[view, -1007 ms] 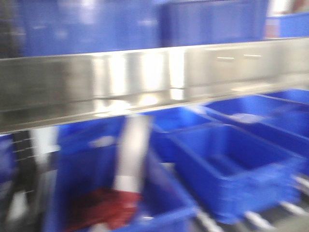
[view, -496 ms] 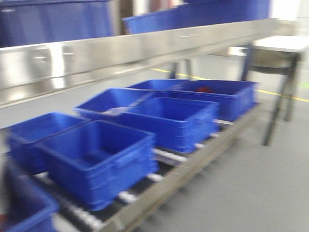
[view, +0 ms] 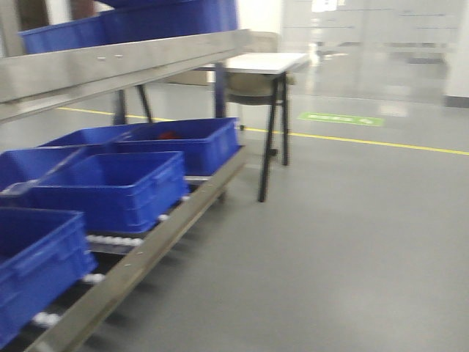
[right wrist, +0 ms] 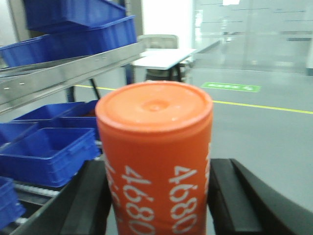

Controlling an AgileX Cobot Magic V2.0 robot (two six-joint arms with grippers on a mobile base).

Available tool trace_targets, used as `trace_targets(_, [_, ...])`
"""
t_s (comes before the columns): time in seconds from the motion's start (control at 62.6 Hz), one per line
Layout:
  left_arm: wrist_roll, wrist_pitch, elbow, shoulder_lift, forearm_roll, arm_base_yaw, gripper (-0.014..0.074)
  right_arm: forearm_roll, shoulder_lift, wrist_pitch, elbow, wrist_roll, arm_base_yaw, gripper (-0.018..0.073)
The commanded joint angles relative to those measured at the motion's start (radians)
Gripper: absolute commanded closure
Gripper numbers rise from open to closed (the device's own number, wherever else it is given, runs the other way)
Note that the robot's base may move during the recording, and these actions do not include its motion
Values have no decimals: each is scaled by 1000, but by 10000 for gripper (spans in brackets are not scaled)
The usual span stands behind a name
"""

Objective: Grab orange capacitor from left shelf to right conveyor
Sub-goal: 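Drive the base to the red conveyor holding the capacitor in the right gripper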

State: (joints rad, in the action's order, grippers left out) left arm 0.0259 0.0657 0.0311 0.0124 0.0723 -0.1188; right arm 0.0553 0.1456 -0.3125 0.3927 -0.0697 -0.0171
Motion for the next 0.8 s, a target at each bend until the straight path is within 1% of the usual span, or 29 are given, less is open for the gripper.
trace_targets(0.0, [-1,-89,-4,13,2,-6,723,-1,9,94,32,3,0,410])
trace_targets(0.783, [-1,-89,-4,13,2,-6,723,-1,9,94,32,3,0,410])
